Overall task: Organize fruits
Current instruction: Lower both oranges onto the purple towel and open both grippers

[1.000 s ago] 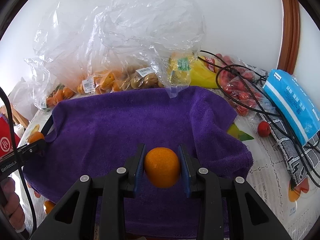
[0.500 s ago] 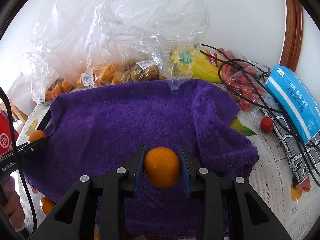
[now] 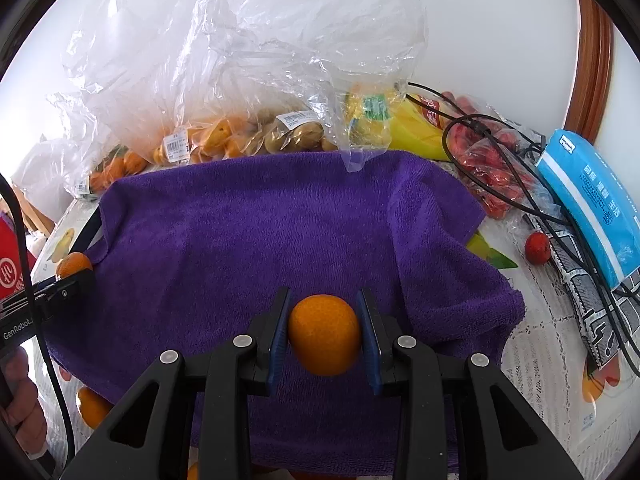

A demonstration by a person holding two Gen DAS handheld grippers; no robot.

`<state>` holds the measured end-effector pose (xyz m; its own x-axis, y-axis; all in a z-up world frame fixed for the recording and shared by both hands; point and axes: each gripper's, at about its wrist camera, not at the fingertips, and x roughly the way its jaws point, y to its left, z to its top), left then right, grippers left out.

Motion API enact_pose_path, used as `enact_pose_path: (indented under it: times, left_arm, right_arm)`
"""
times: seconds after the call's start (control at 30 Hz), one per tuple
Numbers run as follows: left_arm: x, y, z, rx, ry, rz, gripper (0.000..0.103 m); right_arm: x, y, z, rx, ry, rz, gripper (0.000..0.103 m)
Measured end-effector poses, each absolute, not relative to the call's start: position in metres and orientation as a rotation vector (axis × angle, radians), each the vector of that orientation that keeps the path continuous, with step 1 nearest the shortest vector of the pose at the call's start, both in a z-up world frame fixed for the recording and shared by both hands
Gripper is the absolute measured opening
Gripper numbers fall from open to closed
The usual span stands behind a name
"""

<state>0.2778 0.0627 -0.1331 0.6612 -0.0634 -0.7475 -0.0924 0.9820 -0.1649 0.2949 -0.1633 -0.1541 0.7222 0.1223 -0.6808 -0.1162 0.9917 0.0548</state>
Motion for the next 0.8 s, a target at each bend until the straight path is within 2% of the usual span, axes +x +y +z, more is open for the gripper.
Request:
enact_pose_path:
  times: [0.7, 0.8]
  left_arm:
    - [0.2772, 0.0607, -0.1348, -0.201, 0.851, 0.004, 0.041]
    - [0.2748, 0.0614, -0.1316, -0.208, 0.833, -0.003, 0.044]
  right_arm:
    - [0.2912, -0.1601, -0.1509, -0.015, 0.746, 0.130, 0.033]
    - [0.2887, -0.1611, -0.1470, -0.008, 0.729, 0.136, 0.036]
